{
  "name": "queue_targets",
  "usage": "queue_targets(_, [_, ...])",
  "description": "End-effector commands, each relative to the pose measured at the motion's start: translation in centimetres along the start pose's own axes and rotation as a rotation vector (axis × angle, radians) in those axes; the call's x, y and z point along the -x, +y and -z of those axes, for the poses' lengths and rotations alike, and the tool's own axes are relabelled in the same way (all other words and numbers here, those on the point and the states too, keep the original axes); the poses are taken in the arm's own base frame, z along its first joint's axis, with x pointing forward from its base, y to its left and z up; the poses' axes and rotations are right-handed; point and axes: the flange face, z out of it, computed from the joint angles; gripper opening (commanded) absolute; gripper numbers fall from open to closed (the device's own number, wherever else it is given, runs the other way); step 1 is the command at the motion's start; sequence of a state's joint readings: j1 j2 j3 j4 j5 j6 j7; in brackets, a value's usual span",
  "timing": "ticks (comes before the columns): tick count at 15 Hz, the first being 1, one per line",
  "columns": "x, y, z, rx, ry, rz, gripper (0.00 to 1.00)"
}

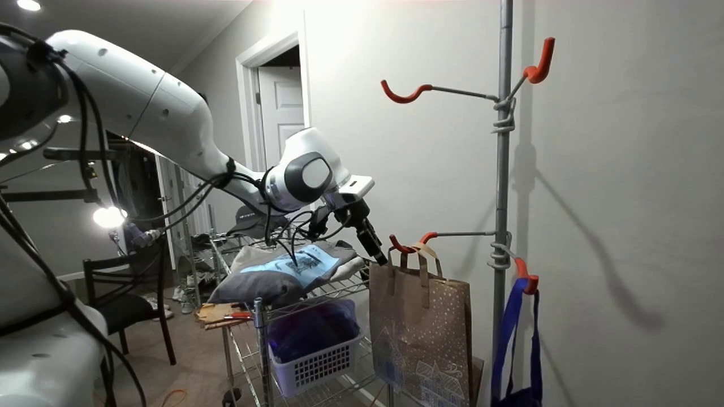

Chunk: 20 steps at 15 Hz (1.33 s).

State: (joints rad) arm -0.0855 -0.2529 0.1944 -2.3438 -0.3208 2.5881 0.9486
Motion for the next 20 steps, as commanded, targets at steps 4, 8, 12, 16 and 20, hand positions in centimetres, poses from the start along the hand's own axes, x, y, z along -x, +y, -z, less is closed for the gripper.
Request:
queue_targets(4, [0.1,-0.9,-1.0,0.006,0.079,-0.058,1.00])
queue_targets(8, [-0.1,-1.7,-1.5,0.005,0.108,-0.092,1.00])
queue_targets(12, [-1.6,-2.8,-2.4,0.012,0.125,-0.114,1.00])
queue_targets(16, [-2.5,-3.7,-3.6,0.011,0.116,-0.113,0.67])
queue_targets(20, [-2.3,-3.8,-4.5,0.017,0.108,-0.109,0.39])
